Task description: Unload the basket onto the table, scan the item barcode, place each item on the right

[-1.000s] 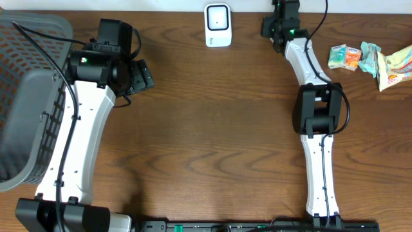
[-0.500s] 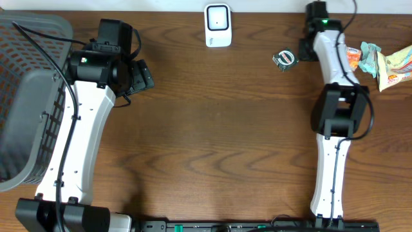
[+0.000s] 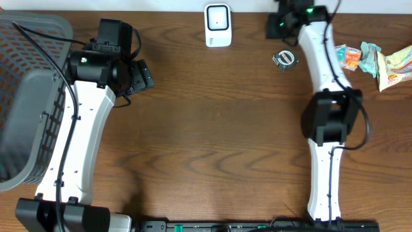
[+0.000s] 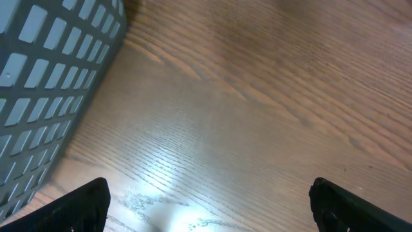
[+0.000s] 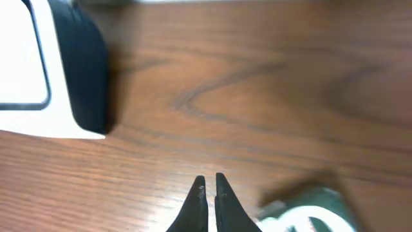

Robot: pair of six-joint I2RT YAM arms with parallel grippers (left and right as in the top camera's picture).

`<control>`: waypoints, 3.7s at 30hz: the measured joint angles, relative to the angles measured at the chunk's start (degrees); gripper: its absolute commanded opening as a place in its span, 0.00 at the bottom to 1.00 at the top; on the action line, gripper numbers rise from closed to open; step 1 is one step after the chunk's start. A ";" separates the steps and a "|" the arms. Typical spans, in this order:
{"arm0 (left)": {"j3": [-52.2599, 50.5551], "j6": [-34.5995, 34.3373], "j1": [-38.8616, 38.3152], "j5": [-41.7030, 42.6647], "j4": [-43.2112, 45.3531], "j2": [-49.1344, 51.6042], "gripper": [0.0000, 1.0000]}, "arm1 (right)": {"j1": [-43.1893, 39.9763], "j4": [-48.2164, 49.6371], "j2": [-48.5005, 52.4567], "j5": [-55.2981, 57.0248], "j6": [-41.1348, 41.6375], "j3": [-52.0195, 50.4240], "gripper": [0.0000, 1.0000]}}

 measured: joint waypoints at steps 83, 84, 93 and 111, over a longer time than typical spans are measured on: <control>0.00 0.00 0.00 0.00 -0.02 0.00 0.98 | -22.73 -10.56 3.96 13.60 3.76 -0.55 0.05; 0.00 0.00 0.00 0.00 0.00 0.00 0.98 | -22.38 -9.64 3.61 12.17 3.50 -0.55 0.07; 0.00 0.00 0.00 0.00 0.00 0.00 0.98 | -17.27 -1.84 1.11 6.16 2.89 -0.55 0.14; 0.00 0.00 0.00 0.00 -0.02 0.00 0.98 | -18.62 -3.45 8.07 20.17 3.56 -0.48 0.01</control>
